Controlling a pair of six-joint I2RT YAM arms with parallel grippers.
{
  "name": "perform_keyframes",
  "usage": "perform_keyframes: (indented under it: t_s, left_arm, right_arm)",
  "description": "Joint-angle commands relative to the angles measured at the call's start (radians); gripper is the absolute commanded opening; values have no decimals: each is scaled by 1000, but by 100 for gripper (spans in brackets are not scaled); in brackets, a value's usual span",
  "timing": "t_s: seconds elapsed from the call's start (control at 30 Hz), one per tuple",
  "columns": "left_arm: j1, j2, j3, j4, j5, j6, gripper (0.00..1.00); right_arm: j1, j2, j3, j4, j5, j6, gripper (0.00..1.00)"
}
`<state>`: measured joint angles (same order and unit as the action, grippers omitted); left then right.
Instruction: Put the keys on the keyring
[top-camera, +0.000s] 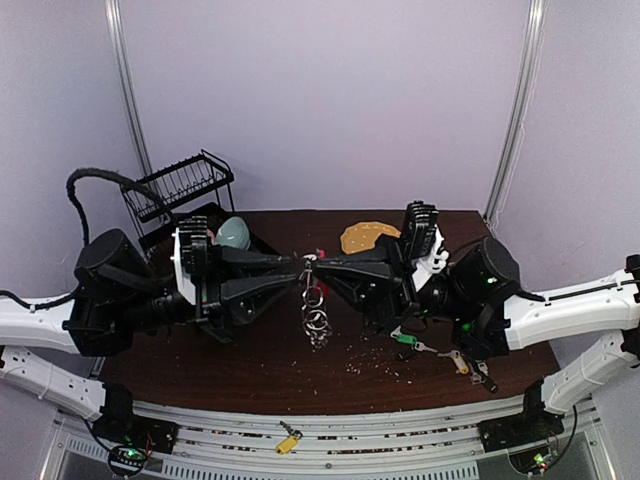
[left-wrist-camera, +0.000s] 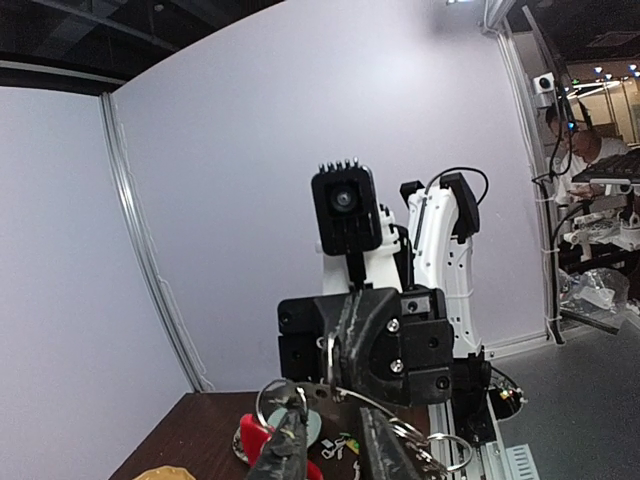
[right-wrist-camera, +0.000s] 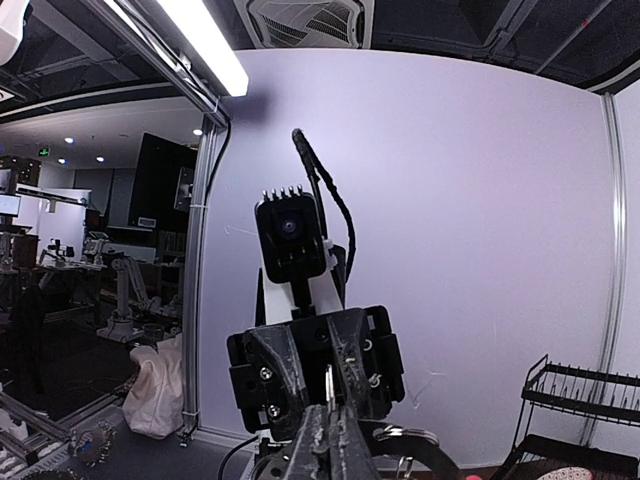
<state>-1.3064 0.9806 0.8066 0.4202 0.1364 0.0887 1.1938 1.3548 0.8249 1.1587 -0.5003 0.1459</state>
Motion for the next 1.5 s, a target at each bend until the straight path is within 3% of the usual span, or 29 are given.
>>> perform_keyframes:
  t_s: [0.0,0.23,0.37,0.63,0.77,0.87,1.1,1.27,1.4,1.47]
  left_arm:
    - [-4,6,-21,168,16,-29,20]
    - [-4,59,17,143,28,-24,19]
    - [-4,73,35,143,37,-16,11]
    - [-5,63,20,177,57,-13,7]
    - [-5,57,14,186,48,-14,16]
    - [-4,53,12,186,45,-13,16]
    - [-4,48,7,189,46,-12,5]
    - [-4,45,7,189,48,-9,18]
    - [-4,44,6,184,49,-3,0]
    - [-4,41,6,183,51,4,0]
  right_arm:
    - [8,-4,-3,50,16,3,0]
    - [13,-8,5,20,4,-19,0]
    - [18,-12,12,-11,2,-43,0]
    - [22,-24,18,-64,-1,-77,0]
    - [25,-23,23,-86,-6,-90,0]
    - [26,-24,24,-93,-8,-96,0]
    - [29,-26,34,-119,-12,-116,0]
    - [30,-26,42,-142,-15,-128,0]
    - [29,-28,48,-154,-18,-136,0]
    - [31,-29,51,-165,-19,-143,0]
